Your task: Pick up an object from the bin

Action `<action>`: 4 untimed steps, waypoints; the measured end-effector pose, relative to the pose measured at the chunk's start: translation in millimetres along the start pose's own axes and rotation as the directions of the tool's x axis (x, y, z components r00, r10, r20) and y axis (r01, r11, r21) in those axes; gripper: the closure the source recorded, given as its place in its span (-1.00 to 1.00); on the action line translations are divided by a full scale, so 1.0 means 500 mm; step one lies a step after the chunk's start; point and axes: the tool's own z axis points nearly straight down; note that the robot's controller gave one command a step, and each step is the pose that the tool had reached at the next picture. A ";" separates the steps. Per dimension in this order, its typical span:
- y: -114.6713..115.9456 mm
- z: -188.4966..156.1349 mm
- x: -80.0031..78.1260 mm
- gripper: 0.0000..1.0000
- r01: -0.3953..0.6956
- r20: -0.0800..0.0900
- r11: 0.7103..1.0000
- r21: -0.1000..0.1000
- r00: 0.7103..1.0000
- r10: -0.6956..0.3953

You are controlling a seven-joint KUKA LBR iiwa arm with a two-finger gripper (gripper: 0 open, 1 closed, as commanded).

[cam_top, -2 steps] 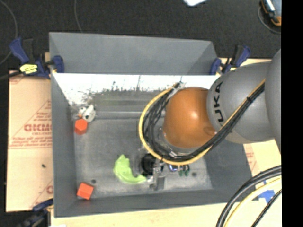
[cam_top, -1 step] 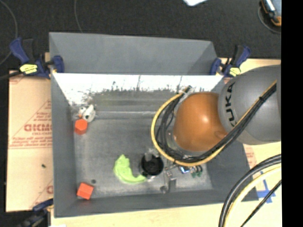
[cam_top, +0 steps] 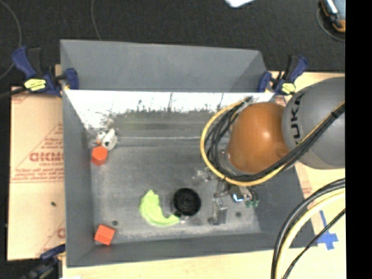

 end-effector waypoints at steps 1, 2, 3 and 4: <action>0.032 0.084 -0.028 -1.00 0.255 -0.001 0.967 -0.002 0.967 -0.255; 0.036 0.088 -0.028 -1.00 0.251 -0.002 0.968 -0.002 0.968 -0.251; 0.022 0.016 -0.026 -1.00 0.367 0.002 0.930 0.000 0.930 -0.367; 0.040 0.017 0.001 -1.00 0.333 0.000 0.943 -0.002 0.943 -0.333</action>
Offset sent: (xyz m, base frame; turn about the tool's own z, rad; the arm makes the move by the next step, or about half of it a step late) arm -0.0006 0.0445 -0.0427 0.2089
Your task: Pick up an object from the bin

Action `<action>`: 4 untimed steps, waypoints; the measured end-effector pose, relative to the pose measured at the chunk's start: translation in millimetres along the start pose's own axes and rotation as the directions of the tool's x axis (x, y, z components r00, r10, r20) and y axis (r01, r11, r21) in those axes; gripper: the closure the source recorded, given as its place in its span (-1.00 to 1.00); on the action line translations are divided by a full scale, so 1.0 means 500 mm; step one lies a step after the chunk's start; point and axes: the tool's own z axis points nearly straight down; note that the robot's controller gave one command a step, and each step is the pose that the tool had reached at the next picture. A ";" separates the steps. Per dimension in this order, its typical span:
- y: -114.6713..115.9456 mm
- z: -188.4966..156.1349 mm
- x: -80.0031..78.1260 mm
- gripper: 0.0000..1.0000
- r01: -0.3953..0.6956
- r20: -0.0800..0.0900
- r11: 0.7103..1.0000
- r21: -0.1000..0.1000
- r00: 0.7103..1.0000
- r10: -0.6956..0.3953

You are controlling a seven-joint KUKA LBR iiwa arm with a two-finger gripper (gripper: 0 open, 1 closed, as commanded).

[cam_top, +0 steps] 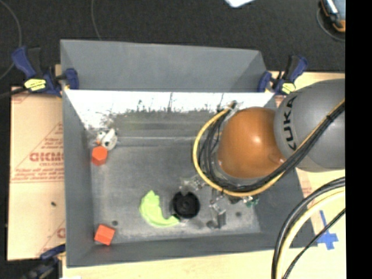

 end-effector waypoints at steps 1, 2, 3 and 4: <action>0.020 0.039 -0.057 -1.00 0.074 0.006 0.997 0.004 0.997 -0.074; 0.064 0.062 -0.061 1.00 0.099 0.011 0.995 0.002 0.995 -0.099; 0.064 0.062 -0.061 1.00 0.098 0.011 0.995 0.001 0.995 -0.098; 0.063 -0.134 -0.056 1.00 0.103 0.009 0.995 0.000 0.995 -0.103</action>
Offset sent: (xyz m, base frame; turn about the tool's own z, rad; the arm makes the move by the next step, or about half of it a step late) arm 0.0080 0.0415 -0.0340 -0.0996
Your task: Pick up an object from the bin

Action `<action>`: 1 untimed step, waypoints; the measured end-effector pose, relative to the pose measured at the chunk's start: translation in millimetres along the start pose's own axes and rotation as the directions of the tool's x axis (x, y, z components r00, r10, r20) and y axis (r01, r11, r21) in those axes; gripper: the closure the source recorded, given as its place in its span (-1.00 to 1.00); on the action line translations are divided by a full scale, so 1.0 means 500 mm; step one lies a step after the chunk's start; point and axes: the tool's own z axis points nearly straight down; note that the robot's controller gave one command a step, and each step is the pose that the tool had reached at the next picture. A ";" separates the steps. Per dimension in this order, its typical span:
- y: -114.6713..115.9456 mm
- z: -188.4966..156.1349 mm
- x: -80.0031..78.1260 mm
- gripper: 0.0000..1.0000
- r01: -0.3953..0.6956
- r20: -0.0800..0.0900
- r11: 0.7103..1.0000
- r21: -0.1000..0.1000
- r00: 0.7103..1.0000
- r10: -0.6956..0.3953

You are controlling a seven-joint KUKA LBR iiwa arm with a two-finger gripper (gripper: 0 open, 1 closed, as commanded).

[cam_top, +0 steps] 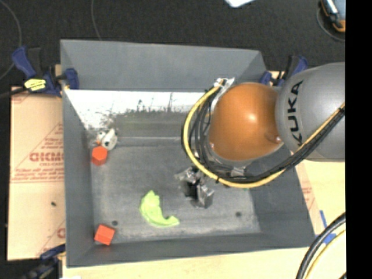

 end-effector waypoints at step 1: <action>-0.020 -0.034 -0.013 1.00 0.017 0.005 1.000 0.003 1.000 -0.017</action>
Offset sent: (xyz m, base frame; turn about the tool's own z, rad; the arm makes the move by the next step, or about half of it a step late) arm 0.0021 -0.0042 0.0420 -0.0195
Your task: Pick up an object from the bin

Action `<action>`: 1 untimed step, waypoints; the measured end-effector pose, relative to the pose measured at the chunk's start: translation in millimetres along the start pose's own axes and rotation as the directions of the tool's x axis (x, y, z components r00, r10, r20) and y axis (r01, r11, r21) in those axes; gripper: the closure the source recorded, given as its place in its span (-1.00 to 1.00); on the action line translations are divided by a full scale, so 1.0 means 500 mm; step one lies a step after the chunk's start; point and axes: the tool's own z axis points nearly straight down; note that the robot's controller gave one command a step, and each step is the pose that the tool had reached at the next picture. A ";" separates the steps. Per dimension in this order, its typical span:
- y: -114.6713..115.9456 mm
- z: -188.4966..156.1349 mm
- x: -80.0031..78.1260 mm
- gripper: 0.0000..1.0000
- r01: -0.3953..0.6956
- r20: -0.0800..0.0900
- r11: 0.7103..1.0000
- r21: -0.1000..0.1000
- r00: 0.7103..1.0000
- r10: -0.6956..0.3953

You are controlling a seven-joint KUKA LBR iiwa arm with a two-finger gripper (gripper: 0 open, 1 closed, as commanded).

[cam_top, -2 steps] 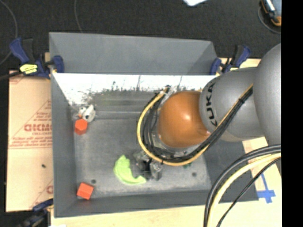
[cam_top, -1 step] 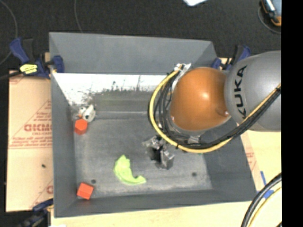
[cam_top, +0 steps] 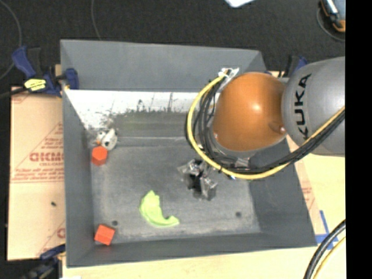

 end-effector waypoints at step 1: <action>0.009 -0.053 0.011 1.00 -0.002 0.000 1.000 0.000 1.000 0.002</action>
Offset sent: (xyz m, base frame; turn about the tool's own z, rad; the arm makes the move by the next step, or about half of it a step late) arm 0.0234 0.0031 0.0648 0.0087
